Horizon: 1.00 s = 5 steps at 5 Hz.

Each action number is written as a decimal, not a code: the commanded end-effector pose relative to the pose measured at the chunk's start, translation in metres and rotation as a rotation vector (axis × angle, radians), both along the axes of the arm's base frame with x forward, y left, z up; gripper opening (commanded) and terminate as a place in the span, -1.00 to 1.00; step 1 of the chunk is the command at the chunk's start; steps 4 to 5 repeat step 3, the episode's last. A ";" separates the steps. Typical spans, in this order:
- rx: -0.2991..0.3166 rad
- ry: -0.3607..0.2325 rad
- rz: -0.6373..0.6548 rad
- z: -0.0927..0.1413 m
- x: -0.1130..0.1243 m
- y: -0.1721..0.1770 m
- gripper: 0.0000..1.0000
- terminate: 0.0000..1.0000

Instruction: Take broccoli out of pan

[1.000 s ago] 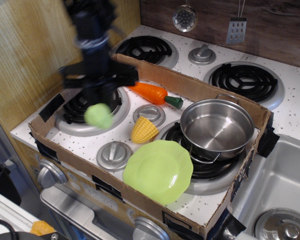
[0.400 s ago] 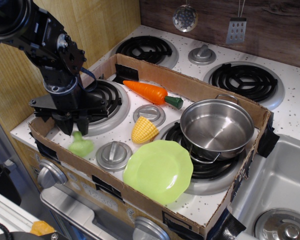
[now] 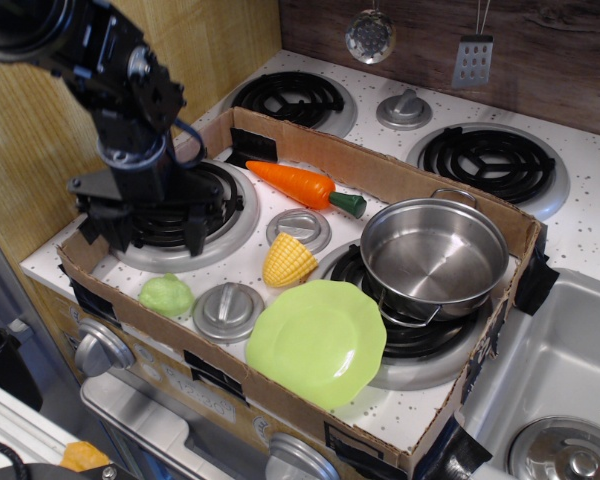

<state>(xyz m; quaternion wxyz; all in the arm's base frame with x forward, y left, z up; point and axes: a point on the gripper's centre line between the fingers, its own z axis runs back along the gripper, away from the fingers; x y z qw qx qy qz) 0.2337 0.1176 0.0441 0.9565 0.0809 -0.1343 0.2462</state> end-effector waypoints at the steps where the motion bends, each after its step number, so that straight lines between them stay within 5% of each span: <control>1: 0.054 -0.060 -0.038 0.052 0.046 -0.010 1.00 -1.00; 2: -0.006 -0.053 -0.044 0.054 0.067 -0.017 1.00 -1.00; 3: -0.006 -0.053 -0.044 0.054 0.067 -0.017 1.00 1.00; 5: -0.006 -0.053 -0.044 0.054 0.067 -0.017 1.00 1.00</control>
